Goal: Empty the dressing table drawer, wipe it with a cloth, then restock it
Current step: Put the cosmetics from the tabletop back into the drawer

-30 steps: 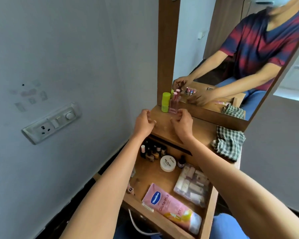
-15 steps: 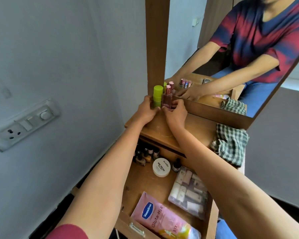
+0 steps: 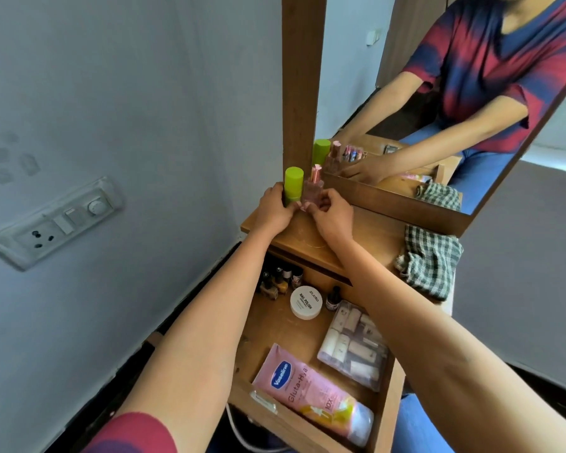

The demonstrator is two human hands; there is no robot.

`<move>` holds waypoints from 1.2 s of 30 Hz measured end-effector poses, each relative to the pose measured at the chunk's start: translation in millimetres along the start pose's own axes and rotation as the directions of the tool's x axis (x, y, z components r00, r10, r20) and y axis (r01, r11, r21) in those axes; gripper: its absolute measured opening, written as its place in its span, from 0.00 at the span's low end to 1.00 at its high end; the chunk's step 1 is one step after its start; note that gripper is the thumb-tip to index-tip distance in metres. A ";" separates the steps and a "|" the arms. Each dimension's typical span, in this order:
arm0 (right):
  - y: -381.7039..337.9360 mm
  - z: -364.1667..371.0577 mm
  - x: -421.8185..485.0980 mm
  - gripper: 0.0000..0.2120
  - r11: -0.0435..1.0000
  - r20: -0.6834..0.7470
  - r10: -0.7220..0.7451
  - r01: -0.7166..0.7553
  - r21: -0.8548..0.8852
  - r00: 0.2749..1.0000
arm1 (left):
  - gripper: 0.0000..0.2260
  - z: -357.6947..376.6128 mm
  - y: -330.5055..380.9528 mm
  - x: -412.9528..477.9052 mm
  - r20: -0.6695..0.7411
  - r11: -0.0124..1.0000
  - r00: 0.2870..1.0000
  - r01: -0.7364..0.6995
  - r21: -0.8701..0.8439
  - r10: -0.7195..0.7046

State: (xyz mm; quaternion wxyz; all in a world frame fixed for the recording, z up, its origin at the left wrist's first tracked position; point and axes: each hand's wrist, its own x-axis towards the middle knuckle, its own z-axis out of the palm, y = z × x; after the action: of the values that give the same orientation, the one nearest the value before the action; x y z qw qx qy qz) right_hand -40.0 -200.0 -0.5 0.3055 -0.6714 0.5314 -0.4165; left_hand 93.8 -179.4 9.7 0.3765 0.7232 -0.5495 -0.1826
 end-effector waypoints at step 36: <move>13.1 77.6 -170.4 0.16 0.993 0.448 0.004 0.050 -0.109 0.894 | 0.13 -90.5 -93.7 -169.0 -0.242 0.982 0.961 0.097 -0.160 -0.134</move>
State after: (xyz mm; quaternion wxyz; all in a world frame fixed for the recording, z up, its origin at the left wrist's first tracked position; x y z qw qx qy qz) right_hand 7.4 -40.8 -87.9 0.3744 -0.7721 0.4628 -0.2226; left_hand 161.0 19.8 -26.5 0.4840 0.7416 -0.4391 -0.1512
